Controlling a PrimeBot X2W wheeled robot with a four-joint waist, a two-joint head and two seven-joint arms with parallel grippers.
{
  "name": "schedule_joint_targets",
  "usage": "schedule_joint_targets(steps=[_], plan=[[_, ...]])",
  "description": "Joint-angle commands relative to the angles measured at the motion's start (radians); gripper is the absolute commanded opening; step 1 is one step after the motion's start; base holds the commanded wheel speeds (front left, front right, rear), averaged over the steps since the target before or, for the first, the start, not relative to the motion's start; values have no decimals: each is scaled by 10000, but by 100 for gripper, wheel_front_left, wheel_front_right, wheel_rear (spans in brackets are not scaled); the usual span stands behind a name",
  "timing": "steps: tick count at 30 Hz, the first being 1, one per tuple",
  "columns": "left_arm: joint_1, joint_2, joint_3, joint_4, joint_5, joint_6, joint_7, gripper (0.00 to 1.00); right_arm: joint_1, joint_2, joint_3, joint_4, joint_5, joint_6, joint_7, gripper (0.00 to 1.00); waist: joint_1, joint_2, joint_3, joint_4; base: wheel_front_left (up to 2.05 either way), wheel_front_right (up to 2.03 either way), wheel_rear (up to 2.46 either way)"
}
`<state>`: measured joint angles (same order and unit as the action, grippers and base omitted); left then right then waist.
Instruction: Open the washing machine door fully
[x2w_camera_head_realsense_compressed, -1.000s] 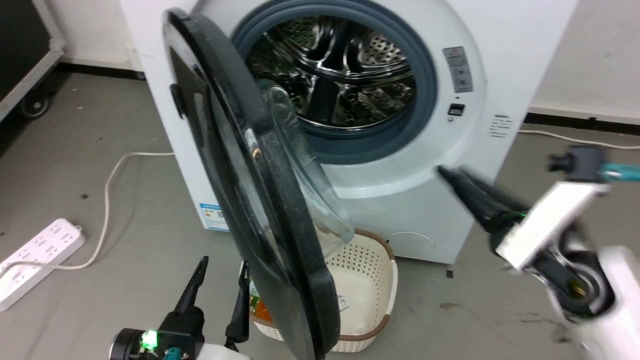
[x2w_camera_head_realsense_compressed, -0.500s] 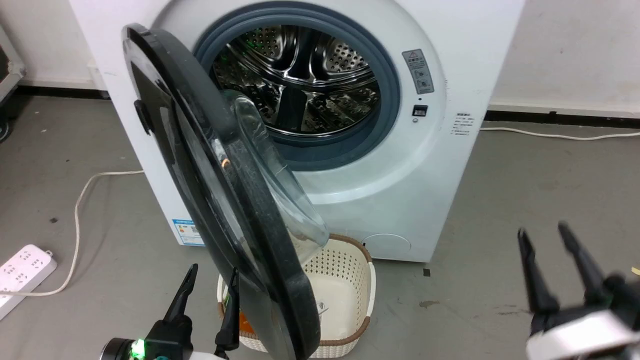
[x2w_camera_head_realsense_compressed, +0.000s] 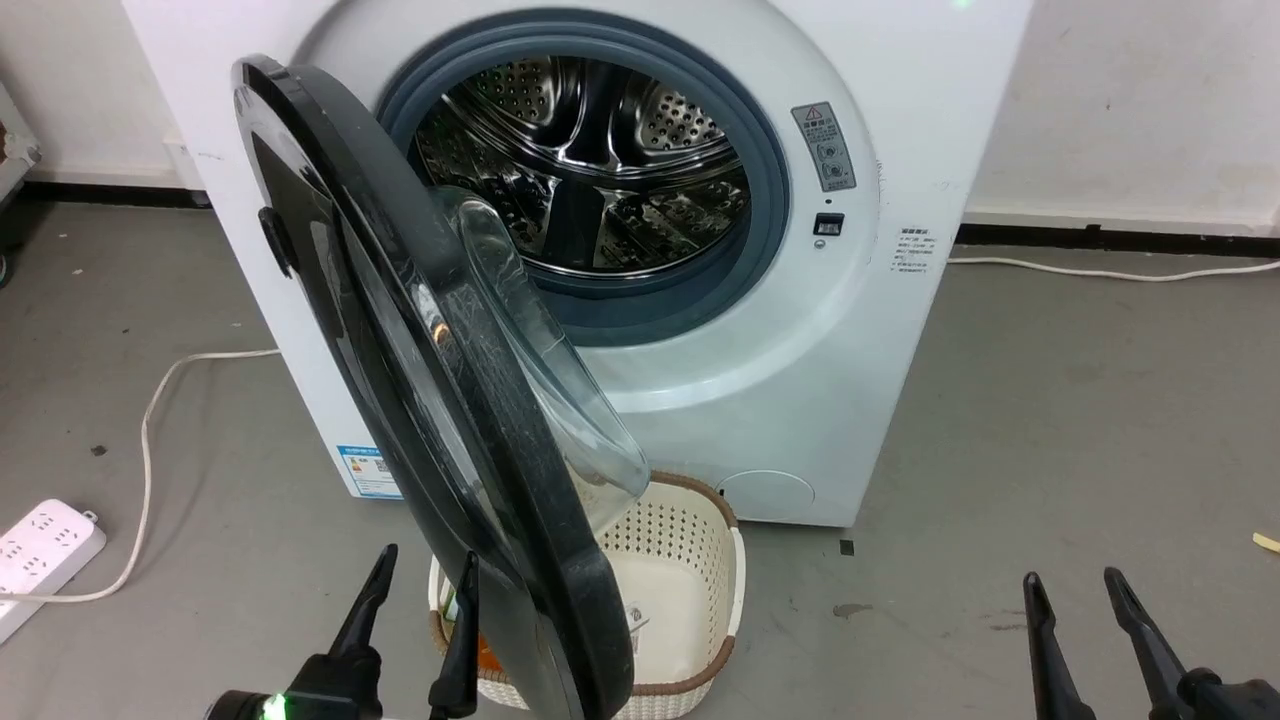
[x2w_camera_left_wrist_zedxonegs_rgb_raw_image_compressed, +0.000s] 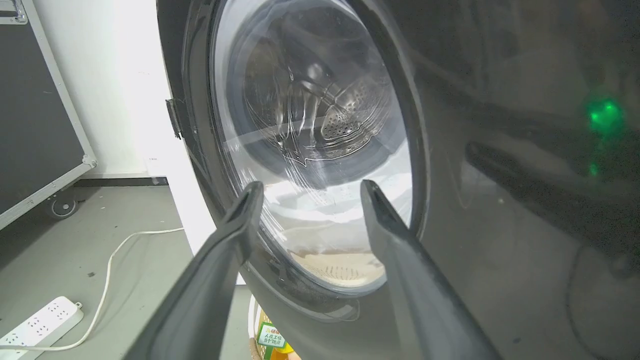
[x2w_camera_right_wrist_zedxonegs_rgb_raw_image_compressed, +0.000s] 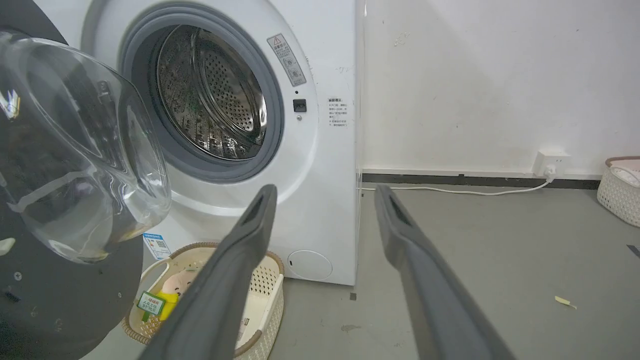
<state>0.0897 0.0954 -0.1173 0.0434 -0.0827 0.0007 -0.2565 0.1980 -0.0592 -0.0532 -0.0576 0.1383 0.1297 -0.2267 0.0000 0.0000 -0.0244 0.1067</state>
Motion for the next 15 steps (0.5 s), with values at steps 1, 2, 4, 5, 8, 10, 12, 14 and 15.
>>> schedule_joint_targets(steps=[1, 2, 4, 5, 8, 10, 12, 14, 15], plan=[[148, -38, 65, -15, -38, -50, -53, 37, 127, 63, -5, 43, -67, 10, -71, 100, 0, 0, -4, 20, 0, 0, 0], [136, -55, 103, -84, -78, -69, -53, 0, 117, 68, -9, 58, -66, 10, -80, 100, 0, 0, -5, 30, 0, 0, 0], [124, -103, 203, -320, -177, -84, -53, 0, 68, 76, -47, 63, -42, 10, -91, 100, 0, 0, -3, 55, 0, 0, 0], [98, -126, 266, -495, -211, -87, -53, 0, 43, 78, -80, 58, -24, 10, -94, 100, 0, 0, 1, 69, 0, 0, 0], [12, -179, 442, -954, -307, -79, -53, 0, 4, 82, -134, 51, 3, 10, -94, 100, 0, 0, 5, 104, 0, 0, 0], [-106, -239, 641, -1533, -393, -55, -53, 0, -24, 85, -178, 45, 35, 10, -92, 100, 0, 0, 3, 141, 0, 0, 0], [-353, -316, 913, -2502, -449, -4, -53, 0, -58, 86, -212, 49, 111, 10, -79, 100, 0, 0, -10, 171, 0, 0, 0], [-566, -363, 1042, -3198, -499, 68, -53, 0, -70, 87, -236, 45, 157, 10, -79, 100, 0, 0, -11, 186, 0, 0, 0], [-685, -381, 1082, -3536, -521, 104, -53, 0, -72, 87, -242, 43, 172, 10, -80, 100, 0, 0, -13, 191, 0, 0, 0]])
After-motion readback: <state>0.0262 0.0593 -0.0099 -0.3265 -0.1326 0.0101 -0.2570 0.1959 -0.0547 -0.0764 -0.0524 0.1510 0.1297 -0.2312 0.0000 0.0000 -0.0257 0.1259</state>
